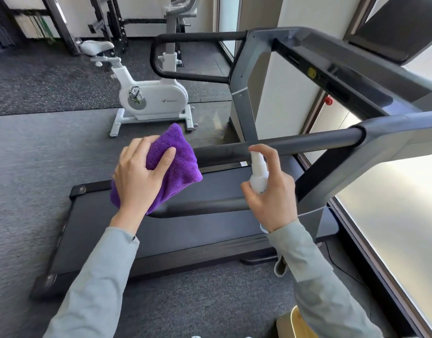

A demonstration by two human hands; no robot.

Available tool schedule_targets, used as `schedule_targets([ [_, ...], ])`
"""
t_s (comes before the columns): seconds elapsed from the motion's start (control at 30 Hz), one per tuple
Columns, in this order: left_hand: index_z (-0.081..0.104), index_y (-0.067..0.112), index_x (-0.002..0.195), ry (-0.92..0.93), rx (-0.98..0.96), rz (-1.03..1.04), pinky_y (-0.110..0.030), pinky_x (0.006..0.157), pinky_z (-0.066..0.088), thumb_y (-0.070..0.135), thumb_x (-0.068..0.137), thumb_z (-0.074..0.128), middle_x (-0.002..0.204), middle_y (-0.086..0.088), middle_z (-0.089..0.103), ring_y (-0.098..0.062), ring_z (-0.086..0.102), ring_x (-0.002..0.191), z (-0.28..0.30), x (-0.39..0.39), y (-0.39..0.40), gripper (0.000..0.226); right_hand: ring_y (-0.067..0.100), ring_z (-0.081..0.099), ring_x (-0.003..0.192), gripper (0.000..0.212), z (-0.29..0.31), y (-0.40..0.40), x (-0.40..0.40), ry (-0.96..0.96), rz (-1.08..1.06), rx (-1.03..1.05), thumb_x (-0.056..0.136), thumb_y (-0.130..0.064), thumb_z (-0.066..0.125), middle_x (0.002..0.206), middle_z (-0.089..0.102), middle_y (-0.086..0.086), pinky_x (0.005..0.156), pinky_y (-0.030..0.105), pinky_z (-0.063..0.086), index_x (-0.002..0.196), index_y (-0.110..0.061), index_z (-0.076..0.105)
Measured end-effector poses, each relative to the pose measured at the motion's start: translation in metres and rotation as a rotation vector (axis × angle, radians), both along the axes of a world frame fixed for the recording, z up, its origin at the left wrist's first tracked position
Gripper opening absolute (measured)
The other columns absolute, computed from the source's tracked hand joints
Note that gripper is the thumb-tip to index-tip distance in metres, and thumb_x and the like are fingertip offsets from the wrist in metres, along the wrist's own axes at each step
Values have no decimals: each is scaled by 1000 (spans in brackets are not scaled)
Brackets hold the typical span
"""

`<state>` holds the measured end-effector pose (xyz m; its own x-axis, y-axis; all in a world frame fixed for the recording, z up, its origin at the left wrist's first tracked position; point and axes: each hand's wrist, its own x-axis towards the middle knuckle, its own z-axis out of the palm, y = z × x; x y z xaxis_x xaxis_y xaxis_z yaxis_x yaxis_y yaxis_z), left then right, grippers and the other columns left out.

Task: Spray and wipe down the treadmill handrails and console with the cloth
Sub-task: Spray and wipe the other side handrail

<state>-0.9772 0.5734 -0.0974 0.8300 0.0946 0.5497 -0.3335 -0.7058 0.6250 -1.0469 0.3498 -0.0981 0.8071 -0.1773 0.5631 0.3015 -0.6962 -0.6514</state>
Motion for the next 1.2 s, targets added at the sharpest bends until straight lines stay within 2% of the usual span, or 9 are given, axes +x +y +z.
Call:
schedule_targets([
  [0.17, 66, 18, 111, -18, 10, 26, -37, 79, 40, 66, 86, 41, 106, -1, 65, -30, 57, 102, 1, 0, -3, 60, 23, 43, 52, 73, -5, -4, 0, 52, -10, -55, 72, 3, 61, 54, 39, -4, 53, 25, 34, 126, -38, 35],
  [0.3, 66, 18, 110, -26, 30, 47, -38, 79, 41, 66, 85, 42, 106, 0, 65, -30, 57, 101, 2, 0, -4, 59, 18, 45, 52, 71, -5, -19, -4, 9, -46, 6, 73, 1, 61, 62, 49, 5, 55, 19, 38, 129, -35, 37],
  [0.43, 66, 21, 108, -26, 154, 82, -42, 75, 43, 67, 86, 41, 105, 1, 65, -31, 57, 97, 6, 2, -12, 57, 30, 51, 54, 70, -1, -45, -8, -45, -128, 35, 74, 4, 63, 72, 55, 10, 54, 37, 47, 129, -31, 39],
  [0.5, 66, 22, 108, -34, 226, 81, -42, 73, 43, 67, 86, 41, 105, 2, 66, -31, 58, 96, 8, 4, -15, 56, 31, 51, 52, 69, -2, -59, -9, -41, -166, 57, 75, 5, 63, 65, 51, 5, 52, 40, 49, 128, -32, 39],
  [0.6, 67, 23, 109, -38, 276, 76, -43, 72, 44, 68, 86, 40, 105, 2, 66, -31, 58, 96, 10, 5, -17, 57, 24, 45, 48, 65, -6, -75, -9, -67, -226, 119, 73, 7, 63, 65, 47, -5, 49, 31, 44, 122, -31, 43],
  [0.67, 67, 23, 110, -42, 288, 83, -44, 70, 44, 68, 86, 40, 106, 1, 66, -32, 58, 97, 10, 4, -18, 57, 23, 43, 50, 64, -8, -81, -8, -85, -253, 142, 71, 8, 63, 63, 46, -1, 50, 25, 40, 118, -31, 44],
  [0.8, 66, 23, 111, -38, 292, 84, -44, 71, 44, 68, 86, 40, 107, 1, 65, -32, 57, 98, 11, 3, -20, 58, 27, 45, 52, 68, -12, -79, -9, -56, -203, 102, 72, 8, 65, 64, 45, -5, 51, 30, 41, 123, -32, 41],
  [1.03, 65, 23, 111, -29, 294, 92, -44, 74, 43, 67, 85, 39, 106, 0, 65, -32, 57, 98, 12, 2, -20, 58, 18, 45, 50, 70, -9, -80, -9, -93, -169, 116, 74, 7, 61, 72, 49, -7, 51, 20, 38, 127, -32, 38],
  [1.2, 66, 23, 113, -41, 306, 88, -44, 74, 44, 66, 87, 39, 106, 0, 65, -32, 57, 97, 11, 0, -21, 57, 21, 42, 51, 70, -9, -82, -5, -126, -127, 125, 74, 7, 60, 69, 46, -12, 52, 16, 37, 130, -30, 38],
])
